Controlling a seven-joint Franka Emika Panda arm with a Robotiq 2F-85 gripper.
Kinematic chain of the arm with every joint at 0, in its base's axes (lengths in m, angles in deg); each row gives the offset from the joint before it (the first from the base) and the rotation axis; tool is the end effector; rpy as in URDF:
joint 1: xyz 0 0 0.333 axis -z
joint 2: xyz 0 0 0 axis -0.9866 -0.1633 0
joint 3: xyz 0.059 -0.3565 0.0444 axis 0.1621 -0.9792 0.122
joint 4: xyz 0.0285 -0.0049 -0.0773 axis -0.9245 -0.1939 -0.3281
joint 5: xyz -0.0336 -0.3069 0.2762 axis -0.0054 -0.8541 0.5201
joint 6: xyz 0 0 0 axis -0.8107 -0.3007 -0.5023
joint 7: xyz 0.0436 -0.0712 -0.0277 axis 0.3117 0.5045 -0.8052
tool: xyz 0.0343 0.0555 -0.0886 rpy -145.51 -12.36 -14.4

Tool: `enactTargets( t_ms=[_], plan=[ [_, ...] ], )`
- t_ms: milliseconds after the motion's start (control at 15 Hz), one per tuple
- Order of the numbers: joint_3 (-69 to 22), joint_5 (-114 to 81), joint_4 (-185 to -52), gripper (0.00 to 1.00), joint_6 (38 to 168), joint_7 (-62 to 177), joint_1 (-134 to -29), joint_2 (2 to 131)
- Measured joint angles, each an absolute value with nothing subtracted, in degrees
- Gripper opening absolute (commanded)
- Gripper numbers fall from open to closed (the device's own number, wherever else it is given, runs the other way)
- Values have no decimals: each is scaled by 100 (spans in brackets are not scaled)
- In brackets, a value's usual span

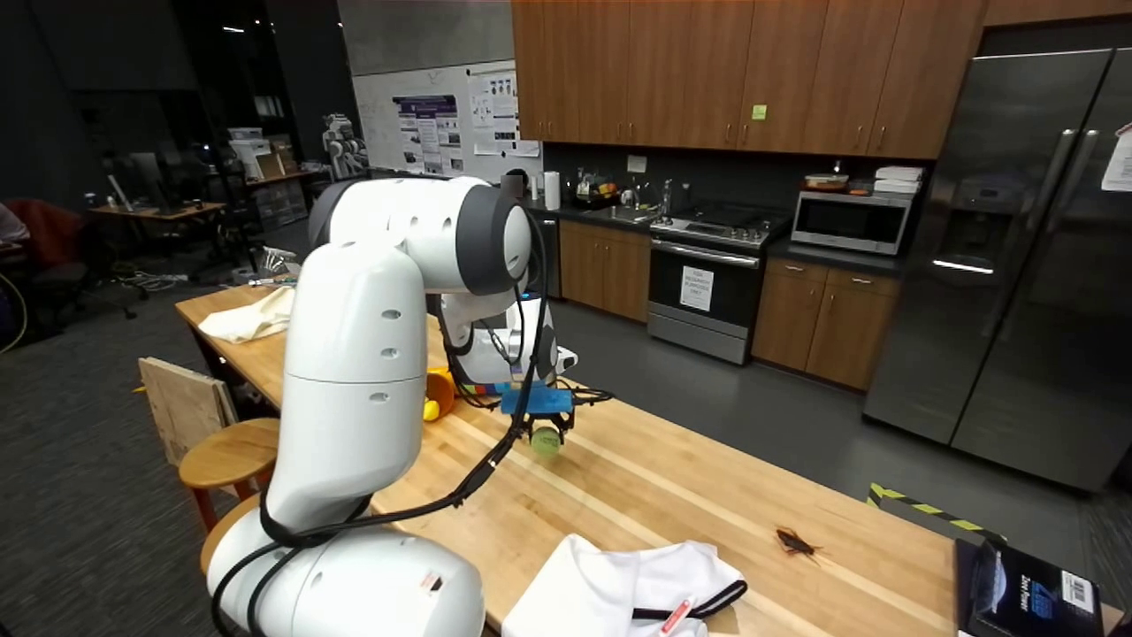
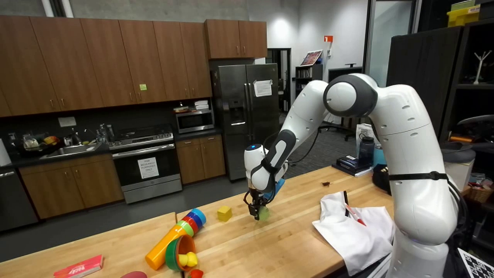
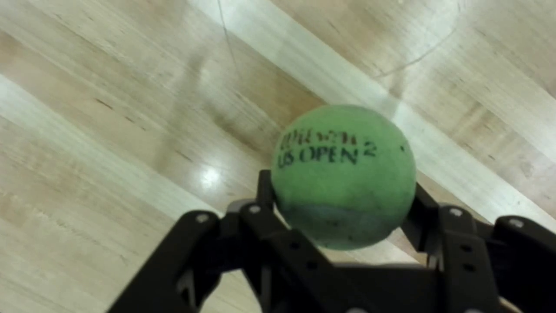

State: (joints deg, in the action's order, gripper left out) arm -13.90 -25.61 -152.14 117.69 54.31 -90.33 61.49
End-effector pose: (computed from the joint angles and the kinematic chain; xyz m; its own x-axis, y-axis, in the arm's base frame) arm 0.5667 0.1571 0.2361 0.9122 0.4088 0.0281 0.4056 -0.9106 0.0788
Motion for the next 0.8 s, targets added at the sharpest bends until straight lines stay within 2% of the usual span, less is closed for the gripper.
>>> enactTargets(
  t_ms=[267, 800],
  plan=[
    [-1678, -3002, -14903, 42, 11873, 6185, -9484, 5757],
    [-2067, -3173, -14800, 42, 12051, 6547, -9660, 5618]
  ],
)
